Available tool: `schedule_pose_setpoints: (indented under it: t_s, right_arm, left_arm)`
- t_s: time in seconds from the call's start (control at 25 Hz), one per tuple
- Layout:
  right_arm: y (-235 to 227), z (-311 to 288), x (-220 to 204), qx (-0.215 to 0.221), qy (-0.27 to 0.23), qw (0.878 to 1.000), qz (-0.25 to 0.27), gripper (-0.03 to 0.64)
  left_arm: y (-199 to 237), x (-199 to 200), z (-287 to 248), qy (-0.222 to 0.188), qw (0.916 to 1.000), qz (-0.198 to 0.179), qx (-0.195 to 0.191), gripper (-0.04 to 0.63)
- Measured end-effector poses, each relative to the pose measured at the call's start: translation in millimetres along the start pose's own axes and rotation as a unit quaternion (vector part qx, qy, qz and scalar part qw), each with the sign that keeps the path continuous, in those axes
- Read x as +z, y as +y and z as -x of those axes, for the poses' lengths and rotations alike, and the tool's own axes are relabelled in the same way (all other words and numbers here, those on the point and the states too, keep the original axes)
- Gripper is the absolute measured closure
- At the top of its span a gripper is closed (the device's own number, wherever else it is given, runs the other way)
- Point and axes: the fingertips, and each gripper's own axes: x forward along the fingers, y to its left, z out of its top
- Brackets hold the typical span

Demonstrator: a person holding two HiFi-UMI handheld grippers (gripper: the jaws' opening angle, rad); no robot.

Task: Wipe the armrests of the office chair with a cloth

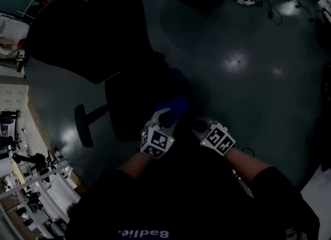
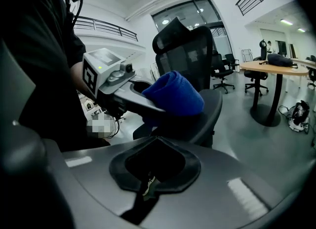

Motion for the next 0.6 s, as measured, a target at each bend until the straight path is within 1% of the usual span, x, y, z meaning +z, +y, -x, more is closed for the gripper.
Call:
schedule_pose_setpoints:
  t_s: [0.2, 0.4, 0.6]
  right_arm:
    - [4, -4, -4, -0.002, 0.002, 1.0, 0.0, 0.614]
    - [4, -7, -3, -0.002, 0.005, 1.0, 0.006, 0.614]
    - [7, -9, -2, -0.012, -0.007, 1.0, 0.001, 0.614]
  left_arm:
    - [-27, -13, 11, 0.001, 0.9997, 0.004, -0.023, 0.492]
    - [-42, -21, 20, 0.002, 0.9991, 0.018, -0.039, 0.492]
    - [-56, -31, 31, -0.001, 0.9974, 0.032, -0.065, 0.492]
